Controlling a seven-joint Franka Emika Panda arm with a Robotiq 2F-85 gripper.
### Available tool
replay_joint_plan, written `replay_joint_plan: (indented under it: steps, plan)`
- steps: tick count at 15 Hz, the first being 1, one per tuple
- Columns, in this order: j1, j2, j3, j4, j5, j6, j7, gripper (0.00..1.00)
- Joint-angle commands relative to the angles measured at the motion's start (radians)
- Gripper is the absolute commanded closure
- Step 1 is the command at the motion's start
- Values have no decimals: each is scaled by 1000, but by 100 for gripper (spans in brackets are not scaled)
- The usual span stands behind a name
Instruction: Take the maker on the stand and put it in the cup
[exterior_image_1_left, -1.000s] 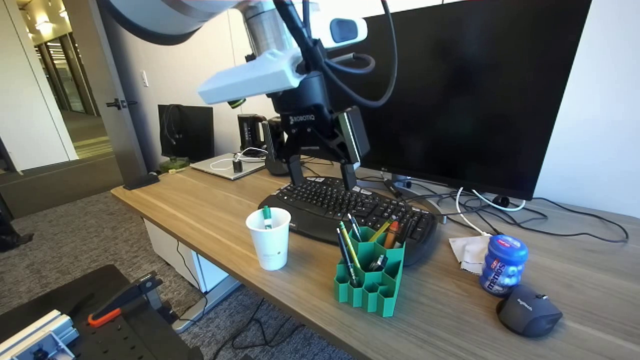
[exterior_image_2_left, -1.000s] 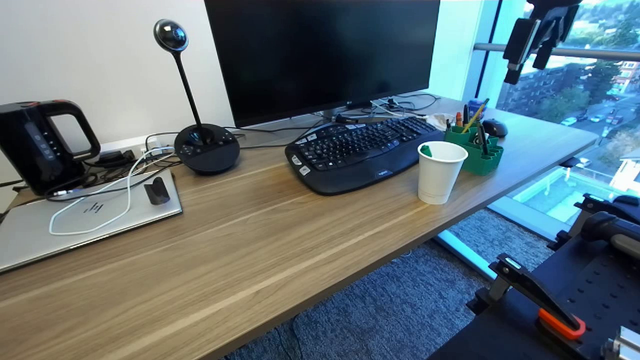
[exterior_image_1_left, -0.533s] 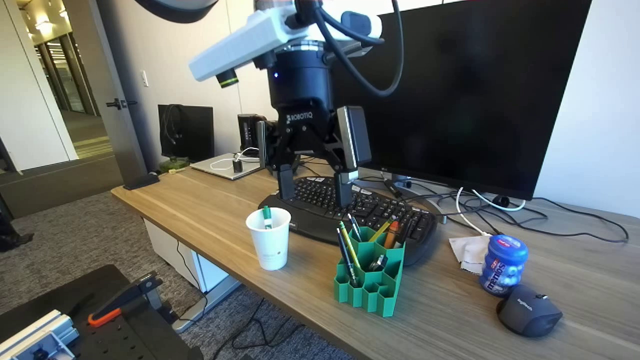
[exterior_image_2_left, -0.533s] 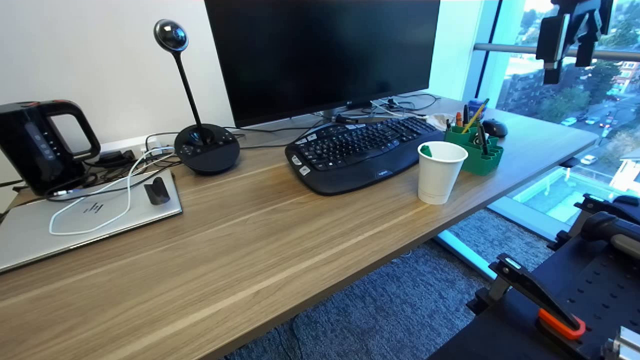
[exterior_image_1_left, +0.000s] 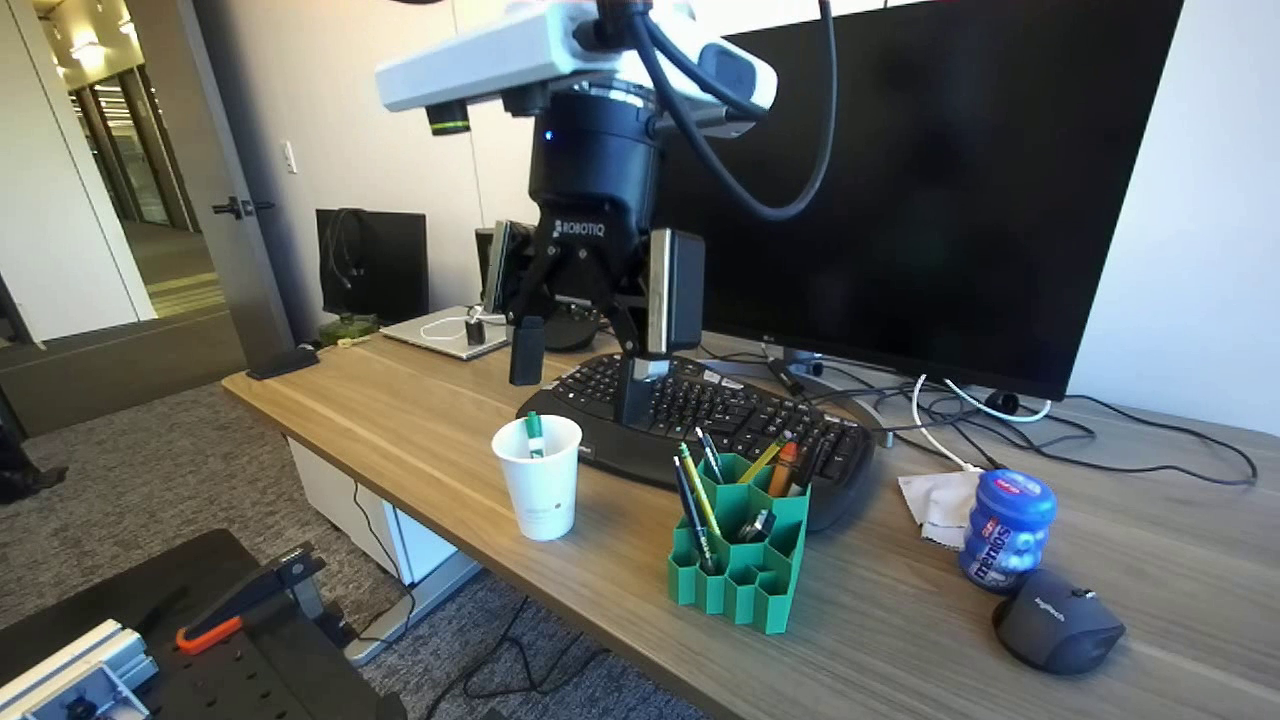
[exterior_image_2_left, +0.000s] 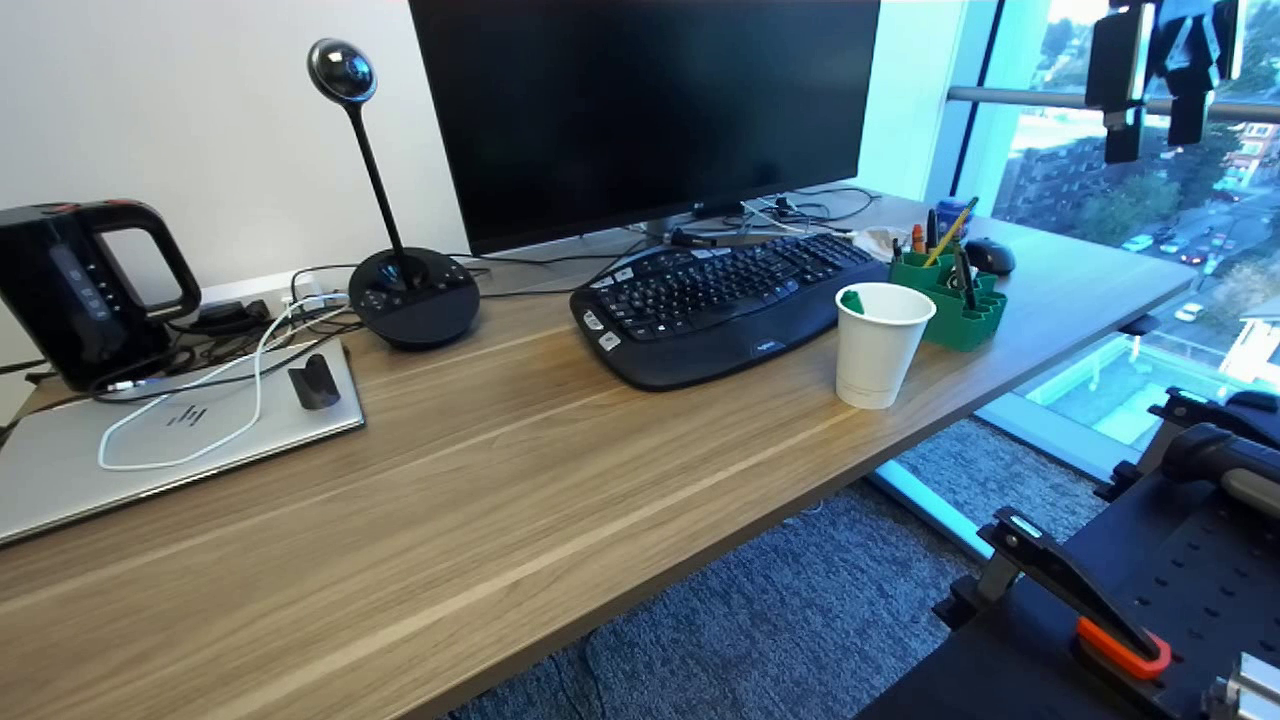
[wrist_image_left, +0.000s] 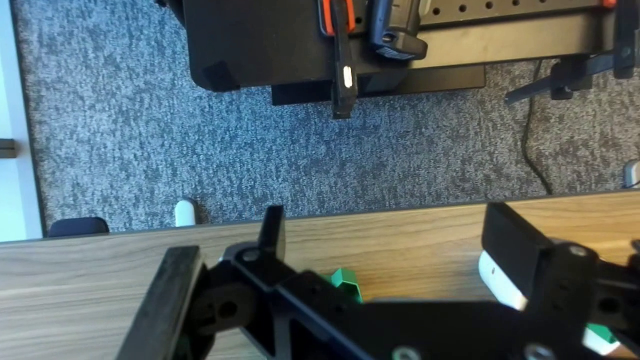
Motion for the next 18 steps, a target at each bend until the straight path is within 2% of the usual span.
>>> replay_joint_plan:
  steps: [1, 6, 7, 18]
  plan:
    - [-28, 41, -5, 48, 103, 8, -120, 0]
    - [-59, 78, -9, 57, 150, 64, -209, 0]
    - [-48, 55, -5, 33, 115, 53, -165, 0]
    - [-49, 64, -5, 32, 116, 56, -168, 0]
